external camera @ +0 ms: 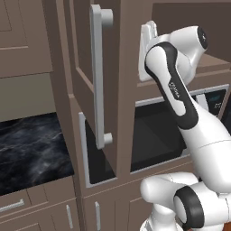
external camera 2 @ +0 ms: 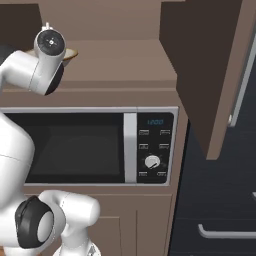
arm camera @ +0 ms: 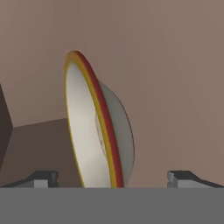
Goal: Move the bowls from the cabinet to the plates on the dining table.
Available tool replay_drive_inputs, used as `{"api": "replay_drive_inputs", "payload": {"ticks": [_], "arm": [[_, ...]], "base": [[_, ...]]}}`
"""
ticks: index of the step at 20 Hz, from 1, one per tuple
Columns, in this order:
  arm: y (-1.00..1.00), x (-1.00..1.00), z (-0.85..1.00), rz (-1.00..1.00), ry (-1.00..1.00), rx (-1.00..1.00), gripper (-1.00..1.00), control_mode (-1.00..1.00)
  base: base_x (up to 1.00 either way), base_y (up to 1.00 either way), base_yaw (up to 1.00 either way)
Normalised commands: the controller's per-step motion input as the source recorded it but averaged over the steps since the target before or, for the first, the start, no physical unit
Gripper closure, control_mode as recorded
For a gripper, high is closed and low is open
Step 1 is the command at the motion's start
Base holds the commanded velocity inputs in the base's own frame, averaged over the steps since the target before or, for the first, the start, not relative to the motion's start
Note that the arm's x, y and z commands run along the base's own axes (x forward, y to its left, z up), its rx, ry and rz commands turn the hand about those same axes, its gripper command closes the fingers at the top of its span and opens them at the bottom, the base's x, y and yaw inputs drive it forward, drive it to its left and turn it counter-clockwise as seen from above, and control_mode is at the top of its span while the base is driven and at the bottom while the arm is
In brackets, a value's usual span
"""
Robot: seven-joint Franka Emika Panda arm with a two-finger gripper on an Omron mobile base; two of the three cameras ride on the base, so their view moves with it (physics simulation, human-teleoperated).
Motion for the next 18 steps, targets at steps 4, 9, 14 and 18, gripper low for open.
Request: {"api": "replay_drive_inputs", "payload": {"ticks": [4, 9, 14, 18], "arm": [[0.03, 0.22, 0.00, 0.02, -0.04, 0.00, -1.00, -1.00], [0.08, 0.35, 0.00, 0.01, -0.05, 0.01, -1.00, -1.00], [0.20, 0.49, -0.05, 0.00, -0.04, 0.00, -1.00, -1.00], [0.31, 0.57, -0.24, 0.00, 0.01, -0.01, -1.00, -1.00]], "base": [[0.00, 0.00, 0.00], [0.00, 0.00, 0.00], [0.00, 0.00, 0.00], [0.00, 0.00, 0.00]]}}
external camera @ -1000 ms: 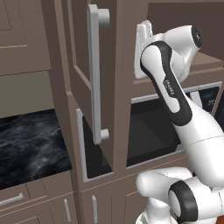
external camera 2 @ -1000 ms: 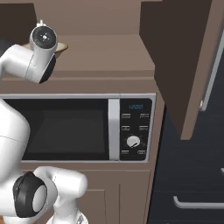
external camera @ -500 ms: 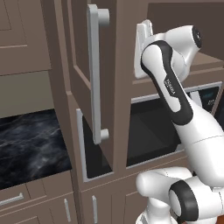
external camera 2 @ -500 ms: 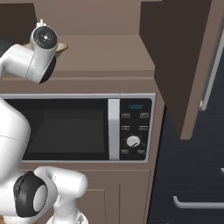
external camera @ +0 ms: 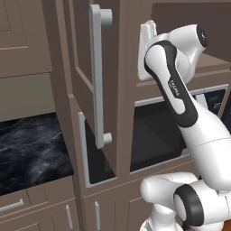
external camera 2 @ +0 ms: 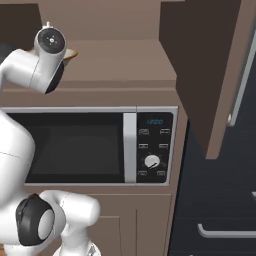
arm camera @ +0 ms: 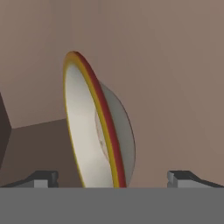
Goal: Move the bowls from the cabinet to the plates on the dining table.
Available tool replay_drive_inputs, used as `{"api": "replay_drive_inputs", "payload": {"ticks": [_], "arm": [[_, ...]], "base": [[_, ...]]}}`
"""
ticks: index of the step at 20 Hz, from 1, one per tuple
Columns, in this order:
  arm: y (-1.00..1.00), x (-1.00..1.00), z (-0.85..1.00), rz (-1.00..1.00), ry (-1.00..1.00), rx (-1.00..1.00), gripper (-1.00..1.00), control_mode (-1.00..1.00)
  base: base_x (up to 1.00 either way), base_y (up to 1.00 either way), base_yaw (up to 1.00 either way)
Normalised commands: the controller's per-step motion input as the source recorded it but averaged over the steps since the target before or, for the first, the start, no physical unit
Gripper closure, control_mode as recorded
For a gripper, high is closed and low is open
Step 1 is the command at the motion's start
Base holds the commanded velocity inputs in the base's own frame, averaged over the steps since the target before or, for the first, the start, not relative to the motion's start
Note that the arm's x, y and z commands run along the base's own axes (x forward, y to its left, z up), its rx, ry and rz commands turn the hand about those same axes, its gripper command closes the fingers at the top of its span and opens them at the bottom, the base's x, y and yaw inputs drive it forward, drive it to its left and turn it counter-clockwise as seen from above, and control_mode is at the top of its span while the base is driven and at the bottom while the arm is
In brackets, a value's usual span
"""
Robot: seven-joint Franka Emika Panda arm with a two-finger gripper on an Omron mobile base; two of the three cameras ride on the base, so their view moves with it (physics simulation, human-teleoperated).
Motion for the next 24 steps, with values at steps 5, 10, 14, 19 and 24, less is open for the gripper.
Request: {"api": "replay_drive_inputs", "payload": {"ticks": [5, 10, 14, 19, 24], "arm": [[0.35, 0.57, -0.26, 0.00, 0.02, -0.02, -1.00, -1.00], [0.46, 0.49, -0.38, 0.00, 0.00, -0.03, -1.00, -1.00], [0.38, 0.43, -0.43, 0.00, -0.01, -0.01, -1.00, -1.00], [0.32, 0.39, -0.47, 0.00, -0.02, 0.00, -1.00, -1.00], [0.31, 0.34, -0.58, 0.00, -0.03, 0.00, -1.00, -1.00]], "base": [[0.00, 0.00, 0.00], [0.00, 0.00, 0.00], [0.00, 0.00, 0.00], [0.00, 0.00, 0.00], [0.00, 0.00, 0.00]]}}
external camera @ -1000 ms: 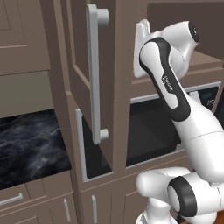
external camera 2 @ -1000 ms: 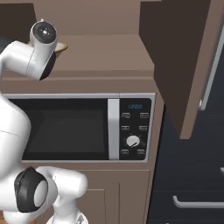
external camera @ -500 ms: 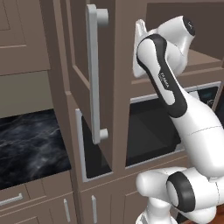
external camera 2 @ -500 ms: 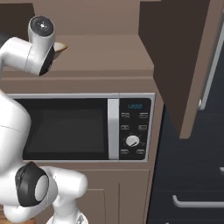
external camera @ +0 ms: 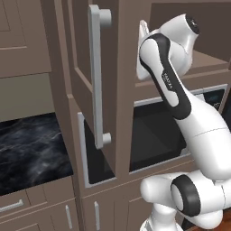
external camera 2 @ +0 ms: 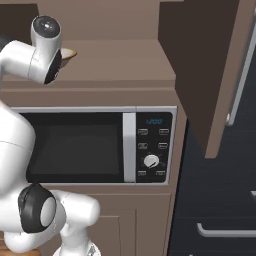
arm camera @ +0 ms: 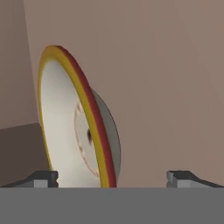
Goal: Move the bowls from the cabinet to the plates on the dining table.
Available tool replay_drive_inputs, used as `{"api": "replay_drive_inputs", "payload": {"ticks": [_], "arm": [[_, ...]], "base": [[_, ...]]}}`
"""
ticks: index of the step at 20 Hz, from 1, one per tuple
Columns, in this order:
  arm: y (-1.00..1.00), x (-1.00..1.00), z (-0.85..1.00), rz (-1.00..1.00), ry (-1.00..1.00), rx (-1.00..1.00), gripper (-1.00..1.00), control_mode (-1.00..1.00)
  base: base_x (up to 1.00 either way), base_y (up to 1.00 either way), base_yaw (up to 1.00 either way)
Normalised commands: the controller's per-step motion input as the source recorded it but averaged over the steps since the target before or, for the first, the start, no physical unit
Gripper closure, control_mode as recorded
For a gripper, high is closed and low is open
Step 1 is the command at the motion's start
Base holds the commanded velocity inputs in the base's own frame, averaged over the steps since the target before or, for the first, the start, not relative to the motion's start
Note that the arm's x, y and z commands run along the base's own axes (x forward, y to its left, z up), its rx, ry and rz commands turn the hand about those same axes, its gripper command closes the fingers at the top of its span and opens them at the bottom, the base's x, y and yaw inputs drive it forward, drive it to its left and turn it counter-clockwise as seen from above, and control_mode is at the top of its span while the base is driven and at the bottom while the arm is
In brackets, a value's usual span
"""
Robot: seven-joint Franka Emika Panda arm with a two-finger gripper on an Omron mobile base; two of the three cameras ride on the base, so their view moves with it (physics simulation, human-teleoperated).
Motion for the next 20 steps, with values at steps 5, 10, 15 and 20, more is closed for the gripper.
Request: {"api": "replay_drive_inputs", "payload": {"ticks": [5, 10, 15, 20], "arm": [[0.35, 0.42, -0.54, 0.00, -0.07, 0.02, -1.00, -1.00], [0.20, 0.45, -0.32, -0.01, -0.13, 0.10, -1.00, -1.00], [0.11, 0.43, 0.03, -0.02, -0.13, 0.13, -1.00, -1.00], [0.18, 0.40, 0.09, -0.01, -0.11, 0.09, -1.00, -1.00]], "base": [[0.00, 0.00, 0.00], [0.00, 0.00, 0.00], [0.00, 0.00, 0.00], [0.00, 0.00, 0.00]]}}
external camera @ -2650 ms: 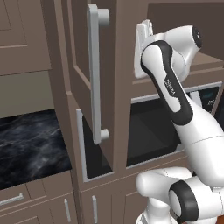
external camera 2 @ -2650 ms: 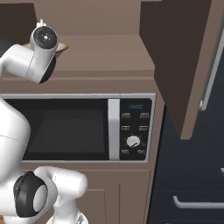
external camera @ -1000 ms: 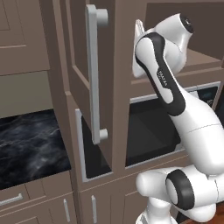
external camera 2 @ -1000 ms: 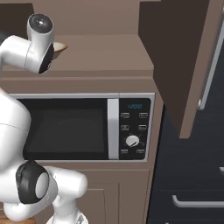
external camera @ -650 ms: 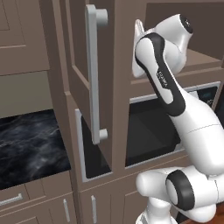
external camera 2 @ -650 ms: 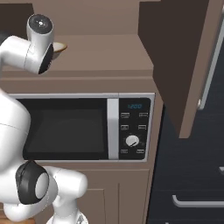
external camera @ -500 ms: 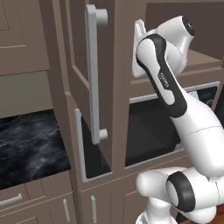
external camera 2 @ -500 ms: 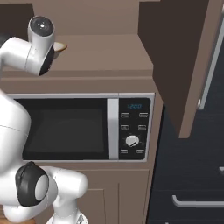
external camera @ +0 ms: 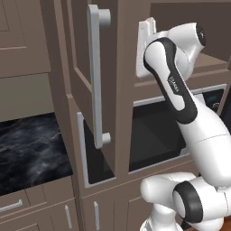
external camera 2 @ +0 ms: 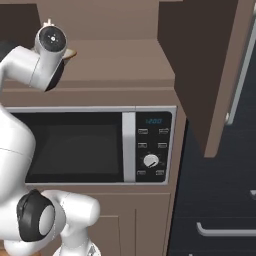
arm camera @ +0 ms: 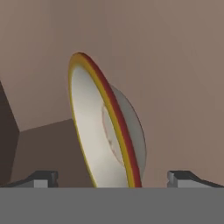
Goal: Move the bowls from the cabinet to the plates on the dining table.
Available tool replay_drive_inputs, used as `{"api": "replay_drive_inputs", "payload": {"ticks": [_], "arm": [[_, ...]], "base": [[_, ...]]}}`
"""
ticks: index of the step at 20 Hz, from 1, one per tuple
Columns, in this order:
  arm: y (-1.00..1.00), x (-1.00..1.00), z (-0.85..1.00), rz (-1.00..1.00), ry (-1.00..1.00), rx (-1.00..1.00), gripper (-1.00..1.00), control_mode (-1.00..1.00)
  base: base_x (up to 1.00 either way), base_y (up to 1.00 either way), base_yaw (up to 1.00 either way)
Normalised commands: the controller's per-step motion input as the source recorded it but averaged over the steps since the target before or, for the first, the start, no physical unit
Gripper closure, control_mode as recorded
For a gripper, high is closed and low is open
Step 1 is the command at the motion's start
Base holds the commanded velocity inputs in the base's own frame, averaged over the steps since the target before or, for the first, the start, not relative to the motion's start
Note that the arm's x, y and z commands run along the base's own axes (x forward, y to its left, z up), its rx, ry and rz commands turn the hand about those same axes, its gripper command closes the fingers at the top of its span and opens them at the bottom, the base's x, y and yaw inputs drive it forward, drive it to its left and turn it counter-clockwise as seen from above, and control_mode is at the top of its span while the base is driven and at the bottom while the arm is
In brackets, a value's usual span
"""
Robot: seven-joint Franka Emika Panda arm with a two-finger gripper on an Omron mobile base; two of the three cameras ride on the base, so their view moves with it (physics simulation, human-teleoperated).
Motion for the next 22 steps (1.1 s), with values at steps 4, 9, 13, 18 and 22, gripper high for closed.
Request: {"api": "replay_drive_inputs", "payload": {"ticks": [4, 9, 13, 18, 22], "arm": [[0.24, 0.40, 0.08, -0.02, -0.04, 0.05, -1.00, -1.00], [0.31, 0.51, -0.26, -0.03, 0.04, -0.01, -1.00, -1.00], [0.28, 0.50, -0.40, -0.04, 0.09, -0.04, -1.00, -1.00], [0.21, 0.42, -0.52, -0.03, 0.10, -0.04, 1.00, -1.00], [0.25, 0.11, -0.59, -0.02, 0.02, -0.04, 1.00, -1.00]], "base": [[0.00, 0.00, 0.00], [0.00, 0.00, 0.00], [0.00, 0.00, 0.00], [0.00, 0.00, 0.00], [0.00, 0.00, 0.00]]}}
